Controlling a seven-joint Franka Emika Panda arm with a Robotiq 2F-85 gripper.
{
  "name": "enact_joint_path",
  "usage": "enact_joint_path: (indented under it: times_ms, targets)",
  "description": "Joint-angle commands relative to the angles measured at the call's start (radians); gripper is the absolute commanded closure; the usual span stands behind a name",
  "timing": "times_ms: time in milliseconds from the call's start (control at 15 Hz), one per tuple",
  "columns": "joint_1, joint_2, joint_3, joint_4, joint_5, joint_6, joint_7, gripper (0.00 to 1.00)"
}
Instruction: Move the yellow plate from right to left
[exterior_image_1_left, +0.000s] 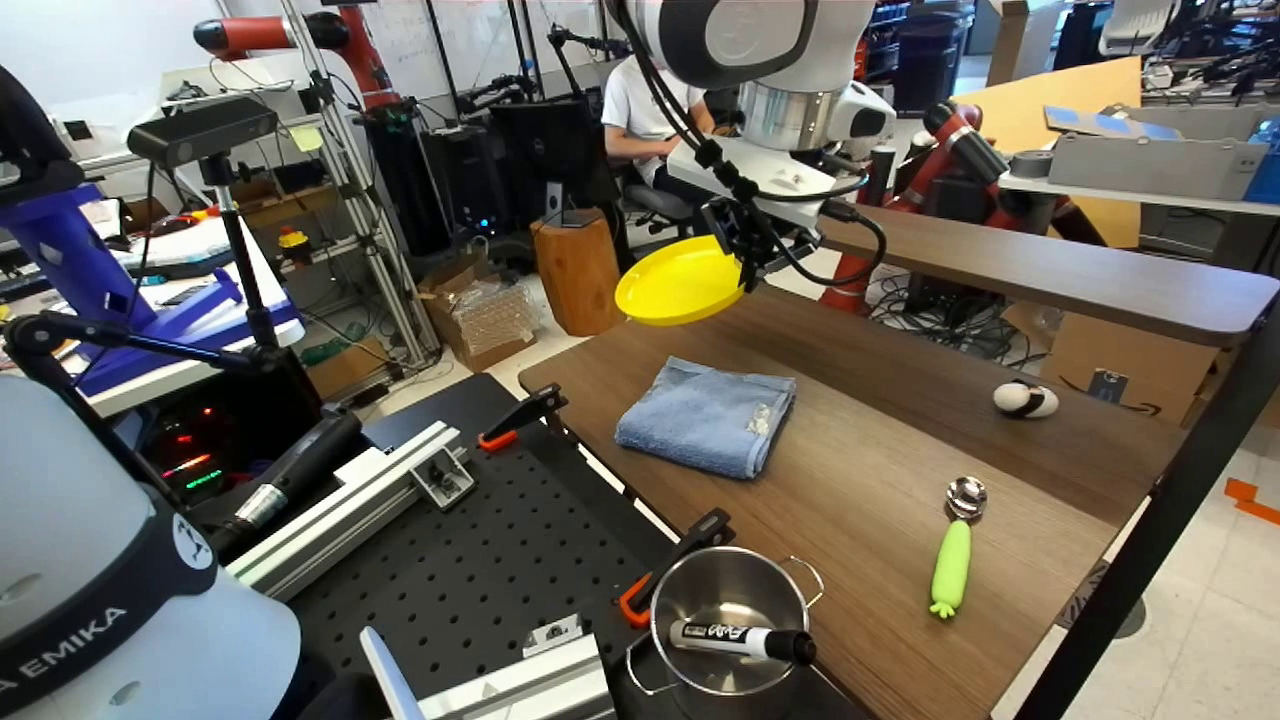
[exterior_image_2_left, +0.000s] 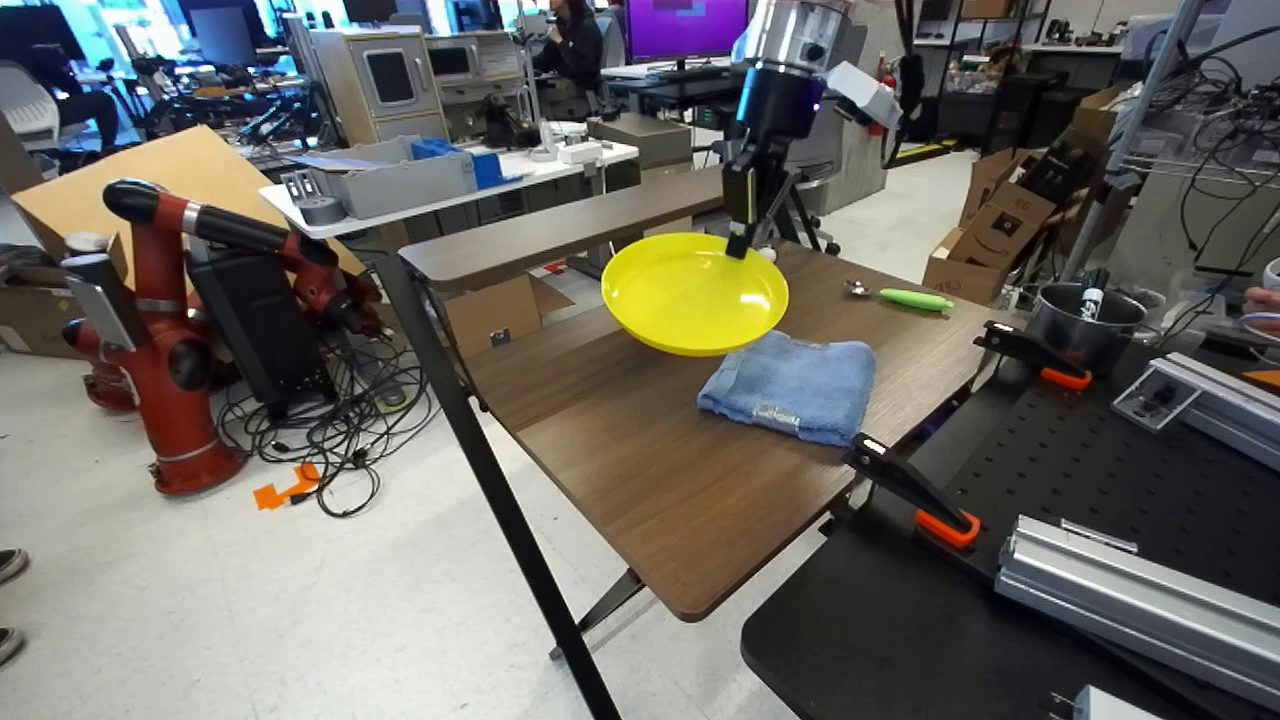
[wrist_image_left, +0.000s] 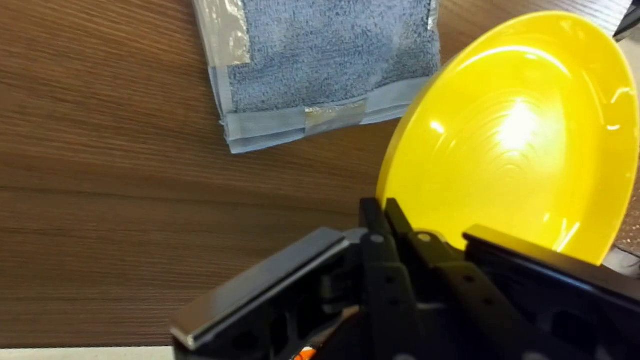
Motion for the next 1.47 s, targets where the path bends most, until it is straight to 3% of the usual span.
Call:
enact_joint_path:
  times_ms: [0, 1400]
  targets:
    - [0.042, 0.055, -0.011, 0.060, -0.049, 0.018, 0.064, 0.99]
    - [0.226, 0.486, -0.068, 0.544, -0.345, -0.102, 0.438, 0.99]
